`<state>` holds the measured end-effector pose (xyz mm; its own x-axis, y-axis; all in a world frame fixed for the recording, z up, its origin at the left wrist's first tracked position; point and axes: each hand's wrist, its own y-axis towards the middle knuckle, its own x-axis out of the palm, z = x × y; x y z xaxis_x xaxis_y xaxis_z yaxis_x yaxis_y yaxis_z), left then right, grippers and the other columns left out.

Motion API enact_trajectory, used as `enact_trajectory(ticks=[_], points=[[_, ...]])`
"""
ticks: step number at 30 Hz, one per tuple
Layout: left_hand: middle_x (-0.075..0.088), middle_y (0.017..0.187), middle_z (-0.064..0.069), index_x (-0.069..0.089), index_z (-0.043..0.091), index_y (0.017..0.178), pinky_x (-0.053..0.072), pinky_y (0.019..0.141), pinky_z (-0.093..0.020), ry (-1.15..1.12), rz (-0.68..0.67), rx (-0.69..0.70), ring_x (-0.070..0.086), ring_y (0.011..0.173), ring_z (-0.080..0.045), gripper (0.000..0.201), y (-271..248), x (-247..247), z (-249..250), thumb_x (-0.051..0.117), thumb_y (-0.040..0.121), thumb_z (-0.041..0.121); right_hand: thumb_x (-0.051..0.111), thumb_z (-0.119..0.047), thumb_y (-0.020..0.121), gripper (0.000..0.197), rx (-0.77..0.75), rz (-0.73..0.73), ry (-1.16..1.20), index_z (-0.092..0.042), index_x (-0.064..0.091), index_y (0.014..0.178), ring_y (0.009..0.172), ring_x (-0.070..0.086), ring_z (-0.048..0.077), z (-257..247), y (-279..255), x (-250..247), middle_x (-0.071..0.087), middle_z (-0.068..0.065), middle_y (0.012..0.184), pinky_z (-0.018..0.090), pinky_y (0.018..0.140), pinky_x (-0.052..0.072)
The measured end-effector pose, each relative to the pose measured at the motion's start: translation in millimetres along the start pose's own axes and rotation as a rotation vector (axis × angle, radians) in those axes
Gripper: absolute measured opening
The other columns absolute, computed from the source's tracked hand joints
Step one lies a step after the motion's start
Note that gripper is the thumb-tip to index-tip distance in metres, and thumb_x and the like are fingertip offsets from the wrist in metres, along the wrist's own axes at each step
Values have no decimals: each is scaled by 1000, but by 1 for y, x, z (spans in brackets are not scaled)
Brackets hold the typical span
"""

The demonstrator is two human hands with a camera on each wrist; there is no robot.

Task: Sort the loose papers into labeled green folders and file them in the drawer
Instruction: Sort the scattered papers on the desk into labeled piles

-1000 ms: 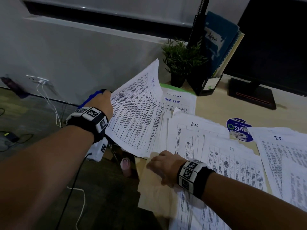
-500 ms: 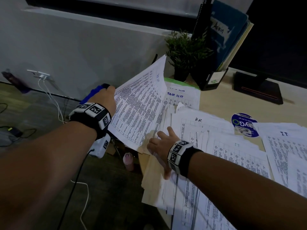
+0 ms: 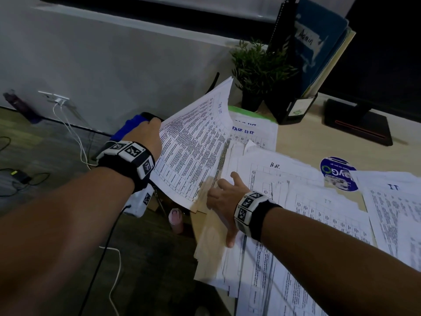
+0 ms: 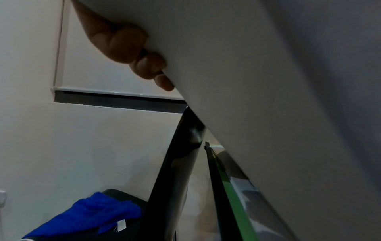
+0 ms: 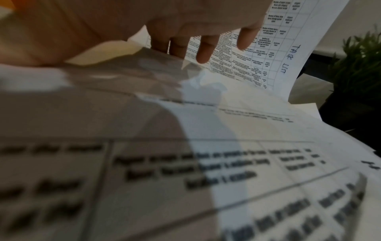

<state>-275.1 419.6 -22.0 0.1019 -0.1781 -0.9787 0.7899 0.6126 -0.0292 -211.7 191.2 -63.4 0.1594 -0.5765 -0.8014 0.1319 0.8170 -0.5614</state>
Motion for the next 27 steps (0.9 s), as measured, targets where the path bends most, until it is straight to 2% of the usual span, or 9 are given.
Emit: enact_trajectory(ticks=[4, 8, 12, 16, 19, 24, 27], points=[[53, 116, -17, 42, 9, 126, 40, 72, -38, -6, -18, -7, 55, 98, -34, 32, -1, 0, 9, 38, 94, 8, 72, -79, 41, 101, 35, 25, 74, -33, 45, 127, 115, 37, 26, 1, -3, 1, 49, -5, 125, 57, 100, 18], [53, 116, -19, 43, 6, 122, 39, 71, -37, 9, -14, -14, 55, 98, -35, 28, 1, -1, 15, 38, 94, 6, 68, -79, 48, 89, 78, 25, 88, -37, 51, 124, 114, 33, 27, 1, -14, 5, 47, -4, 121, 55, 99, 20], [54, 114, -19, 44, 5, 117, 40, 73, -38, 16, -25, -25, 55, 98, -35, 24, 4, -2, 17, 38, 94, 6, 66, -75, 58, 79, 147, 47, 177, -33, 52, 123, 115, 32, 27, -1, -30, 11, 42, -3, 122, 54, 101, 22], [52, 116, -20, 43, 4, 118, 38, 72, -37, 13, -72, -27, 54, 100, -35, 24, 5, -2, 20, 38, 94, 5, 63, -70, 68, 74, 224, 57, 243, -26, 48, 126, 112, 37, 28, -6, -41, 16, 43, 0, 124, 47, 94, 33], [54, 114, -19, 43, 5, 116, 39, 71, -37, 12, -60, -26, 54, 98, -35, 24, 6, -2, 19, 38, 93, 5, 68, -61, 70, 72, 219, 34, 322, -25, 44, 128, 108, 41, 24, -7, -38, 15, 43, 0, 122, 41, 92, 37], [56, 113, -16, 46, 8, 118, 47, 77, -40, 9, -35, 4, 56, 95, -34, 28, 10, -3, 9, 39, 91, 7, 80, -46, 65, 76, 137, -27, 369, -38, 38, 128, 109, 39, 25, -6, -22, 8, 41, 1, 118, 44, 89, 42], [58, 107, -15, 46, 8, 114, 46, 74, -38, 36, -25, 14, 57, 91, -33, 25, 9, -1, 10, 38, 90, 8, 81, -43, 65, 84, 102, -113, 292, -48, 31, 132, 111, 38, 31, -10, -15, 0, 38, 6, 122, 50, 86, 44]])
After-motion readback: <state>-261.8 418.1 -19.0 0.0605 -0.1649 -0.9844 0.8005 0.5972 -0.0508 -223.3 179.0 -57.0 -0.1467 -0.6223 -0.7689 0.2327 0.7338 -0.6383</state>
